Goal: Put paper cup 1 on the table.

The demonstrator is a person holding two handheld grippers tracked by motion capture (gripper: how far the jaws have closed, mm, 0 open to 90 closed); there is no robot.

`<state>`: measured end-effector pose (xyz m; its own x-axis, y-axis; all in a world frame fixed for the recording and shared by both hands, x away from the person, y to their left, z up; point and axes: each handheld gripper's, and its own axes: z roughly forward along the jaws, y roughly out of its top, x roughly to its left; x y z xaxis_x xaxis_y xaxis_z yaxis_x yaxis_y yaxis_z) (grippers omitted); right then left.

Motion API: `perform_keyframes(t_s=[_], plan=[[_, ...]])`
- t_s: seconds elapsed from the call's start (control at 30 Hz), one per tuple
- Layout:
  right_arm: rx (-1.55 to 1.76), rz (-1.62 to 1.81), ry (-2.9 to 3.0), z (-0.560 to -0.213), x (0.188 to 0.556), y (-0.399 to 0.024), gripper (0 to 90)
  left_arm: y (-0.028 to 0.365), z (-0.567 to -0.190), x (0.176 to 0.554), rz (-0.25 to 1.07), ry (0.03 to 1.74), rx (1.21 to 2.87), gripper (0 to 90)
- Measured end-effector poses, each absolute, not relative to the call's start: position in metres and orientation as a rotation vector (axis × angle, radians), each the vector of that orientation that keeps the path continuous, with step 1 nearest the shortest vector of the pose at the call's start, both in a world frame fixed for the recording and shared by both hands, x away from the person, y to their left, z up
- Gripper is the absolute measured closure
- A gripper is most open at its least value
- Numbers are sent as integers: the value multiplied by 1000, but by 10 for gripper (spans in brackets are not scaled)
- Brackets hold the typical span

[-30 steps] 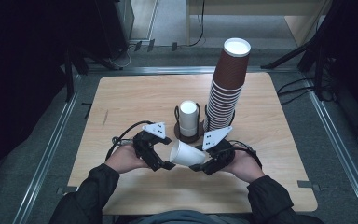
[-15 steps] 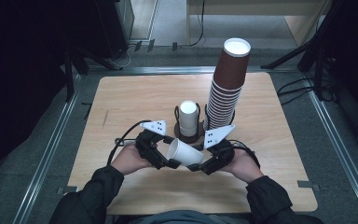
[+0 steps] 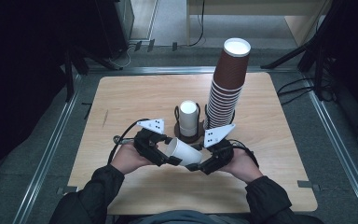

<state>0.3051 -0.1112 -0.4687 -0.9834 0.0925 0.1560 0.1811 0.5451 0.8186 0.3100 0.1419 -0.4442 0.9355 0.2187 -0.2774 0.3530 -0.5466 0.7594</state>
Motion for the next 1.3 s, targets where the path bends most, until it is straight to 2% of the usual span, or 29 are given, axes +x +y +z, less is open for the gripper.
perform_keyframes(t_s=[0.03,0.13,0.8,1.3], plan=[[-262,-1397,-2674,-470,307,-110,224,144,-444,311,-178,412,2182,235],[-287,-1364,-2686,-472,307,-109,185,145,-444,311,-175,423,2204,235],[-320,-1178,-2838,-485,307,-102,221,129,-447,307,-42,437,2478,234],[-263,-1119,-2870,-494,304,-91,226,116,-448,305,-73,432,2520,233]])
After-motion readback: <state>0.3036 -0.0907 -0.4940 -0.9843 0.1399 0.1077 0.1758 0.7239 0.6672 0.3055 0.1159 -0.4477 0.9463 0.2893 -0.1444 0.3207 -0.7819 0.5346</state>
